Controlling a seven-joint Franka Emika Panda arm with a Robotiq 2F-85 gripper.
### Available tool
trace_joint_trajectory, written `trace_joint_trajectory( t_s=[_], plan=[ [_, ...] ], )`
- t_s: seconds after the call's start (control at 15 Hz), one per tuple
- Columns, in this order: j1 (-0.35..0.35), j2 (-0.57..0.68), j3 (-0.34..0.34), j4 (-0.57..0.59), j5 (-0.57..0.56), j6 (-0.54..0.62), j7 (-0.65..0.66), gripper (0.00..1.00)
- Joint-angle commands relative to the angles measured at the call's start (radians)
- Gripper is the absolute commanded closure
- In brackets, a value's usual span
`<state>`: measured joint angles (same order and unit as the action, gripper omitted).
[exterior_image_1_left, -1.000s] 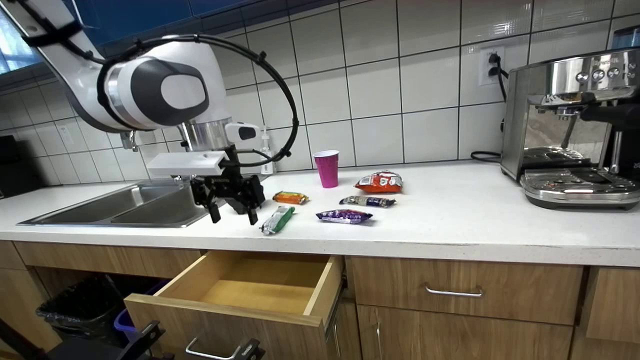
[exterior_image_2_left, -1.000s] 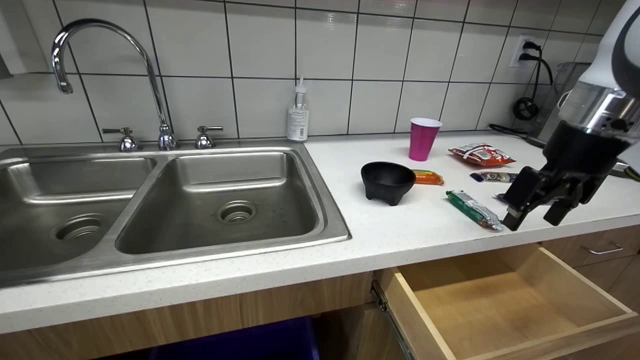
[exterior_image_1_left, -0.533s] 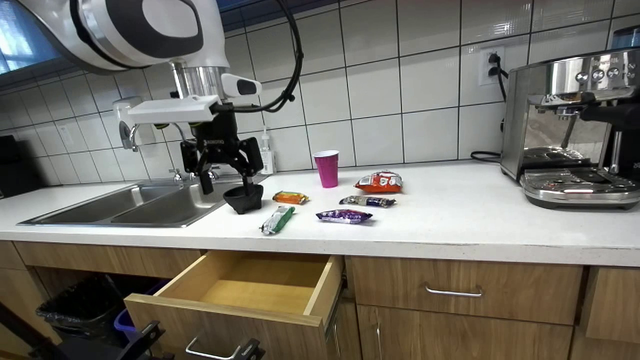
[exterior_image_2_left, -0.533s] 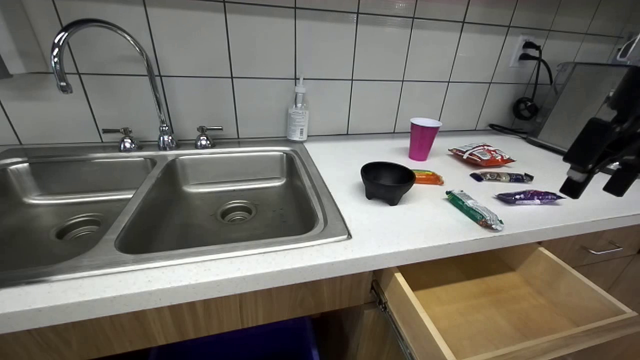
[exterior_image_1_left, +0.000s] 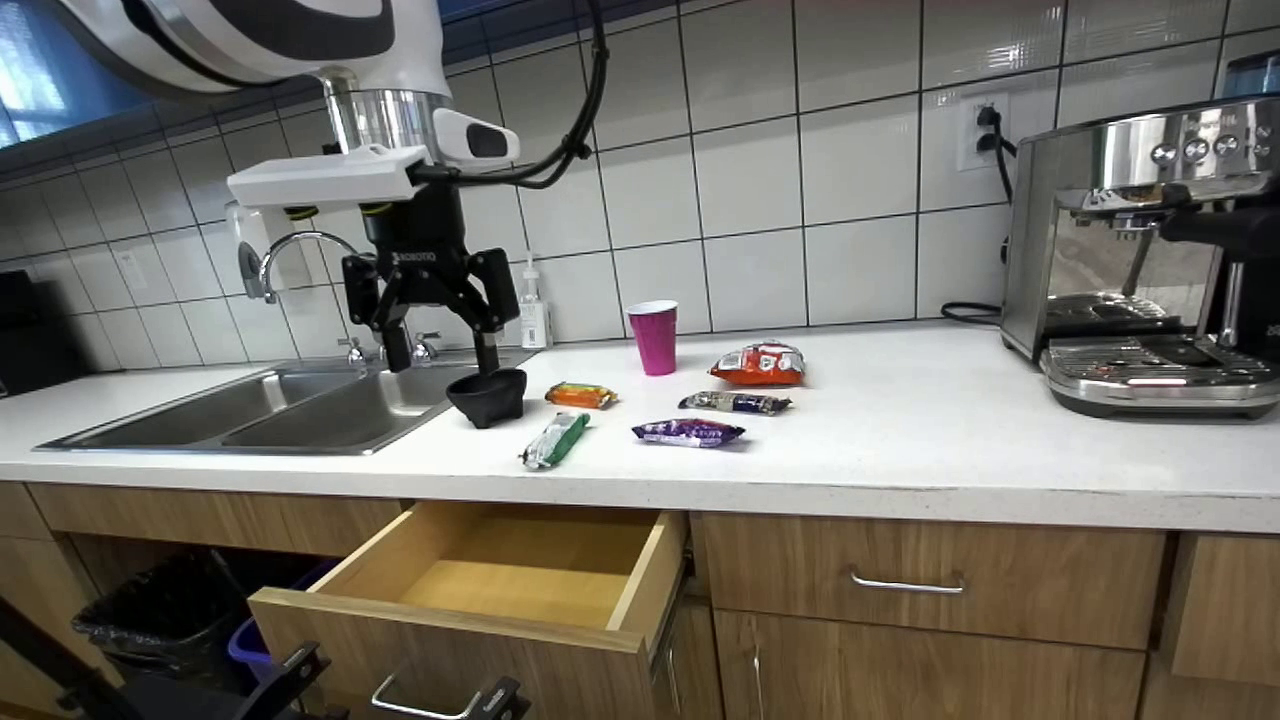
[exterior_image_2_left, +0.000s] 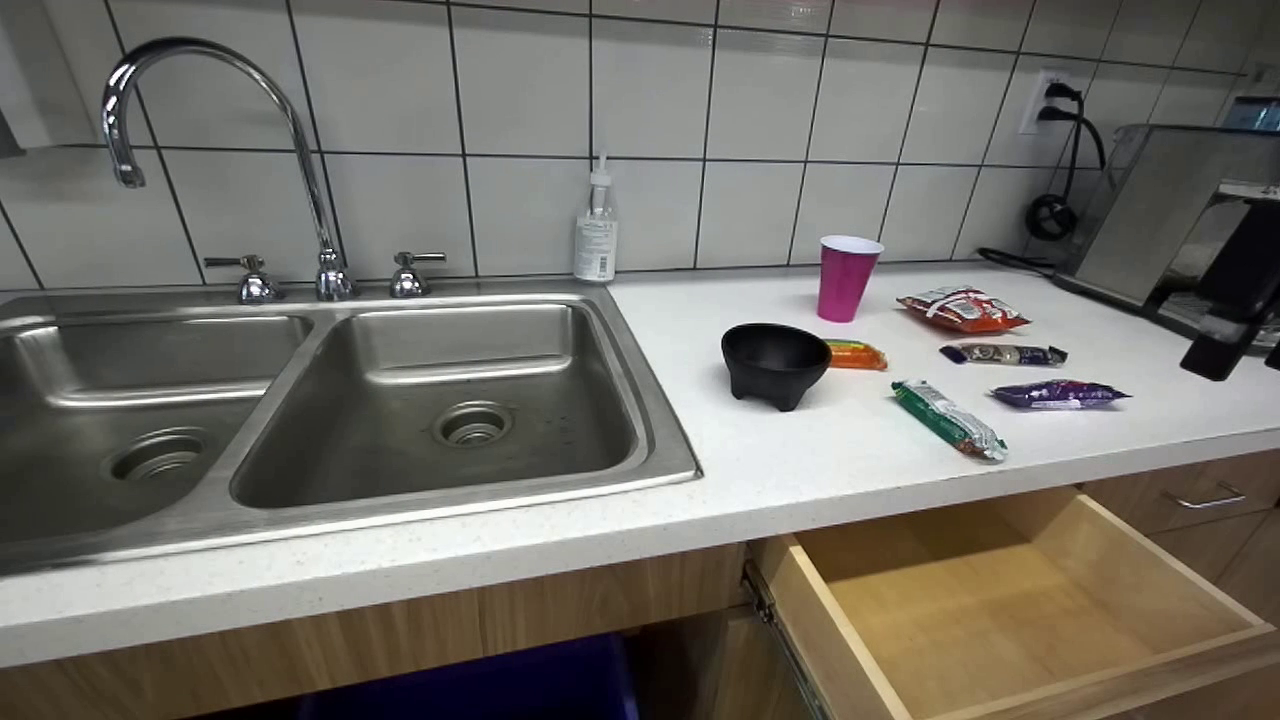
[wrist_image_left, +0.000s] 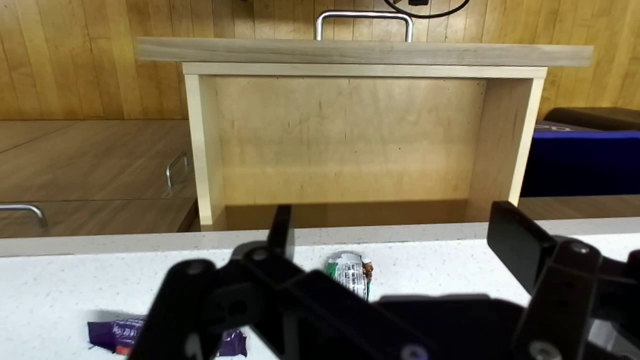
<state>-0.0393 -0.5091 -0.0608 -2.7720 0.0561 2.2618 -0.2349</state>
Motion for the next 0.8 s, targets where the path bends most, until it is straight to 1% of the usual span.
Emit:
trace_joint_trajectory(
  t_s=[0.0, 0.27, 0.73],
  plan=[
    [0.014, -0.001, -0.014, 0.001, -0.009, -0.002, 0.007, 0.00],
    [0.005, 0.030, -0.009, 0.012, -0.017, 0.036, 0.031, 0.00],
    [0.010, 0.149, 0.007, 0.081, -0.030, 0.089, 0.048, 0.00]
  ],
)
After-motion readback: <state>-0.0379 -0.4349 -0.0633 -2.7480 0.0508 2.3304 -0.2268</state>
